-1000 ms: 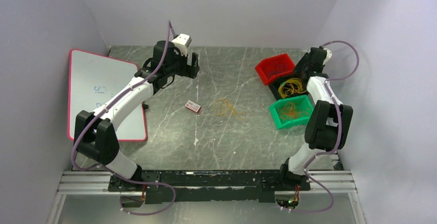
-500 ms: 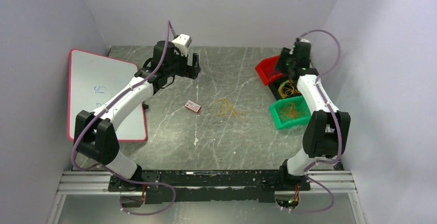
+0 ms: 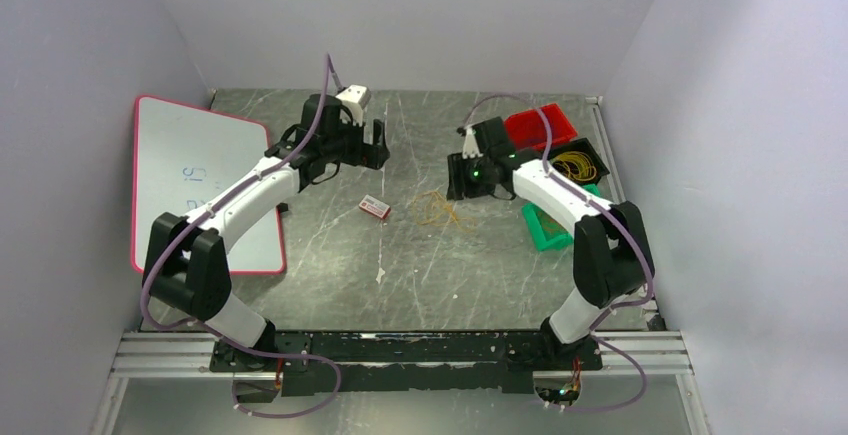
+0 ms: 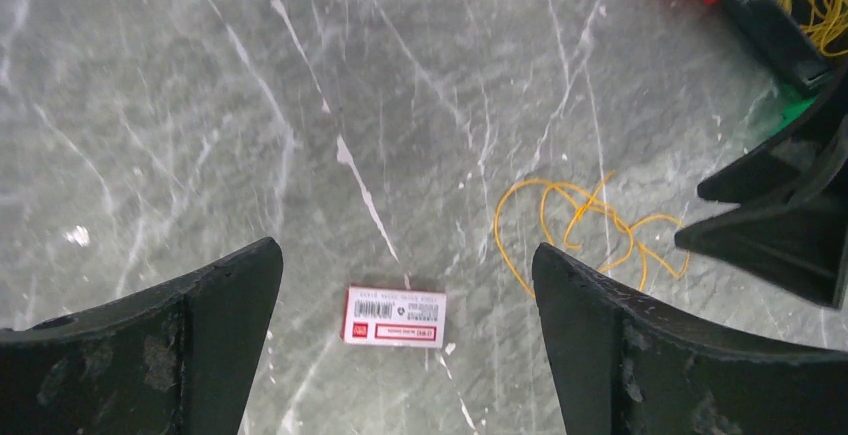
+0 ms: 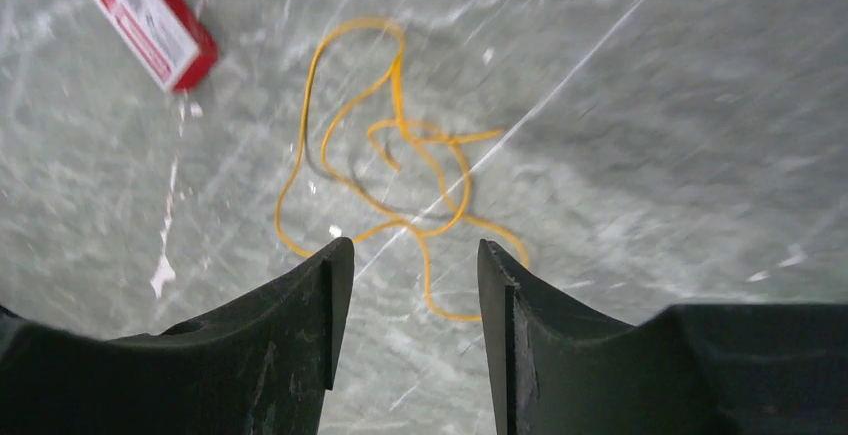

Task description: Untangle the cables

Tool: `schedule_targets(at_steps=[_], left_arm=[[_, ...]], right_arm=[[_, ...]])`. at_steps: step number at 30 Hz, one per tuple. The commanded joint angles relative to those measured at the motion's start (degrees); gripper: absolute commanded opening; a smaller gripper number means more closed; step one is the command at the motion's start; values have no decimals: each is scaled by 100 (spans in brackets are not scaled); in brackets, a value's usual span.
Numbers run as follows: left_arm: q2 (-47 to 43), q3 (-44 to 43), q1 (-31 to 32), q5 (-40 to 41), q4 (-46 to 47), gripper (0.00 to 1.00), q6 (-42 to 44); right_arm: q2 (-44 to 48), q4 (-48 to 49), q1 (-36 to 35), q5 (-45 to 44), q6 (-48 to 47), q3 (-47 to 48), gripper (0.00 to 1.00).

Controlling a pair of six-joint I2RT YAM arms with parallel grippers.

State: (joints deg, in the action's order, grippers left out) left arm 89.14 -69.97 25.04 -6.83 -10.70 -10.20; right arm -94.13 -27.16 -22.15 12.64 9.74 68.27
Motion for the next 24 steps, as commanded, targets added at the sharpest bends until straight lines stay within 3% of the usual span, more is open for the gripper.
schedule_targets(at_steps=[1,6,13,24], left_arm=[[-381,336,-52,-205,58,100,-325],[-604,575,-54,-300,218,100,-490],[-578,507,-56,-278,5,100,-454],[-557,458,-53,-366,-3,98,-464]], right_arm=[[99,60,-459,-361,-70,-392,51],[-49,320,-754,-979,-184,-650,45],[-384,453,-834,-1141,-305,-786,38],[-614,687,-852,-1118,-220,-775,17]])
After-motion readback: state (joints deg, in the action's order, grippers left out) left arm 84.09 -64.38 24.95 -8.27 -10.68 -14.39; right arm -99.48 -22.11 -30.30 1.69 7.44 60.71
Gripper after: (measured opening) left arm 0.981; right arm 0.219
